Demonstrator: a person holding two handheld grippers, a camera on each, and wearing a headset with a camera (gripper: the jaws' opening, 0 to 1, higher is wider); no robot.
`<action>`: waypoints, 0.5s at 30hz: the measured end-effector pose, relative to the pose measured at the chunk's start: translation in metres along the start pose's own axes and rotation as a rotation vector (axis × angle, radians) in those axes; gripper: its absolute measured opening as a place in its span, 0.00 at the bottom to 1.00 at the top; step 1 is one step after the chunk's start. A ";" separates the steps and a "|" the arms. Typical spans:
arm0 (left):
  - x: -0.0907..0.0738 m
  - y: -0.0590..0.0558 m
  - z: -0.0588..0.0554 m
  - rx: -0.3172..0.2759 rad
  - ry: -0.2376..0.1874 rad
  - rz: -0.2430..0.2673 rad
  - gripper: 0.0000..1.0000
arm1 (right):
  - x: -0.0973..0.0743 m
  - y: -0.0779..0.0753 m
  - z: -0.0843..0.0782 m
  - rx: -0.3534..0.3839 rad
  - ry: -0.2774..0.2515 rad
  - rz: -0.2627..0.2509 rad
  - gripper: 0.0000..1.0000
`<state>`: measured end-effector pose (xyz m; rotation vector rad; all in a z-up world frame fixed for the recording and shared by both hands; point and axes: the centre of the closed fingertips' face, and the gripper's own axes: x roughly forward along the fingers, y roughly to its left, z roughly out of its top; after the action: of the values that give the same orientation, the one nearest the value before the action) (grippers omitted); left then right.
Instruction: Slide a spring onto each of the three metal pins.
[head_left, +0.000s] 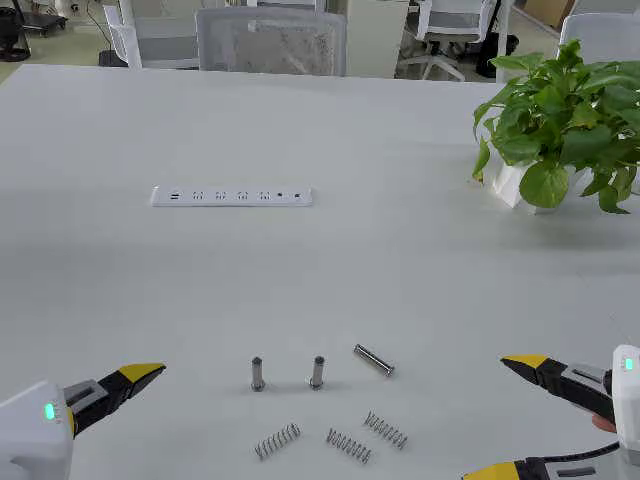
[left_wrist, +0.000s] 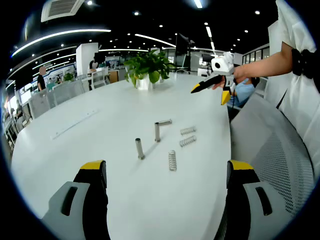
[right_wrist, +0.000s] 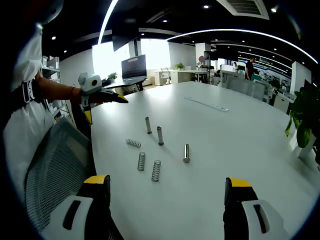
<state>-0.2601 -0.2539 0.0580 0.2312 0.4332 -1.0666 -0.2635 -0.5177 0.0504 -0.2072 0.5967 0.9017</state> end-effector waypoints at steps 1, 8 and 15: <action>0.000 0.000 0.000 0.000 0.000 0.000 0.99 | 0.000 0.000 0.000 0.000 0.000 0.000 0.95; 0.002 -0.002 0.002 0.003 0.000 -0.004 0.99 | 0.000 0.002 -0.001 0.000 0.003 0.003 0.95; 0.002 -0.002 0.003 0.002 -0.001 -0.005 0.99 | 0.001 0.001 0.000 0.002 -0.002 0.001 0.94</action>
<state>-0.2600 -0.2577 0.0593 0.2311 0.4323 -1.0722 -0.2640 -0.5164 0.0504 -0.2046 0.5961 0.9027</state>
